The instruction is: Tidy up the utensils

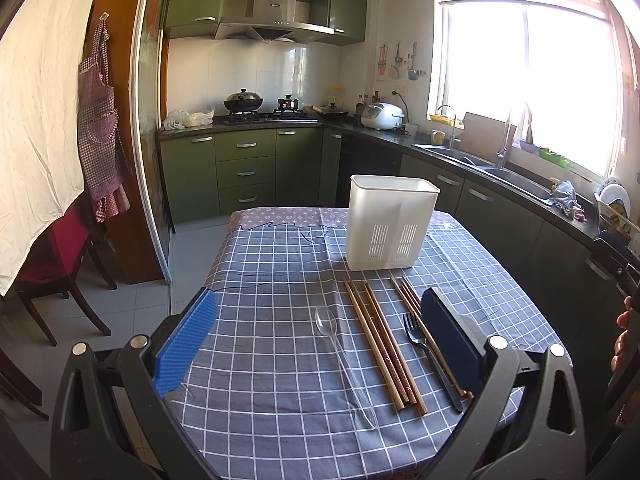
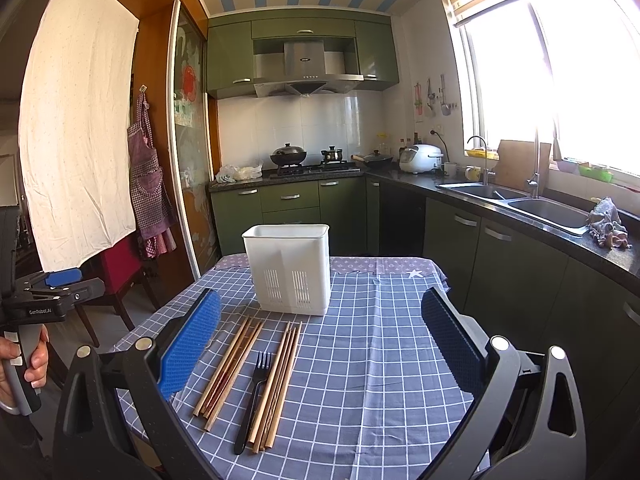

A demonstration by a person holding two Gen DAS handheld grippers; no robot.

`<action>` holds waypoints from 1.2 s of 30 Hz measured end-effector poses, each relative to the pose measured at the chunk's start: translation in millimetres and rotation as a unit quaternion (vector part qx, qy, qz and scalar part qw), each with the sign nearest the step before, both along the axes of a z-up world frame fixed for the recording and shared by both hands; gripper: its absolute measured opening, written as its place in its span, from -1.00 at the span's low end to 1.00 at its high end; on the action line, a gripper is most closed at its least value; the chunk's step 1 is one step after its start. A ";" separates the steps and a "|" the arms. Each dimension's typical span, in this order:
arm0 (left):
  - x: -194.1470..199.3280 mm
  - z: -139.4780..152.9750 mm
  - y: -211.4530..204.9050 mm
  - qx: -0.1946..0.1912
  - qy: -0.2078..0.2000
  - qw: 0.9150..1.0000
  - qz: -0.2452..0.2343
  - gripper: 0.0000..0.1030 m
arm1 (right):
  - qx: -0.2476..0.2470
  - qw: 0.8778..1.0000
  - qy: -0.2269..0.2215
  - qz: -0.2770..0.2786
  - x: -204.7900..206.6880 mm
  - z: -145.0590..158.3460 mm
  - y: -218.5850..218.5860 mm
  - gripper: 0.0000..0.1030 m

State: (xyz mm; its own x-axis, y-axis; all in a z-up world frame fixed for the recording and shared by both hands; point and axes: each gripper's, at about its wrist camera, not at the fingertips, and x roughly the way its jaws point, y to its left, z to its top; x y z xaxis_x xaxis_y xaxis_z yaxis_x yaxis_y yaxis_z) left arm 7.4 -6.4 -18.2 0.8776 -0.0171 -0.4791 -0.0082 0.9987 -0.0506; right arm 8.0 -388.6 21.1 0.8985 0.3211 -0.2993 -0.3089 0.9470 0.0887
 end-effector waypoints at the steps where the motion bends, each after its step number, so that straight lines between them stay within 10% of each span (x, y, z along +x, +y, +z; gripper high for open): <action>1: 0.3 0.2 0.4 0.000 0.000 1.000 0.000 0.88 | 0.000 1.000 0.000 0.000 0.5 -0.4 -0.3 0.92; 27: 3.4 0.4 2.2 -0.002 0.008 1.000 -0.003 0.88 | -0.008 1.000 0.014 0.003 8.2 -8.4 3.8 0.92; 36: 50.3 -26.5 0.0 0.000 0.103 0.995 -0.007 0.88 | -0.082 0.995 0.049 -0.026 36.0 -17.4 17.9 0.92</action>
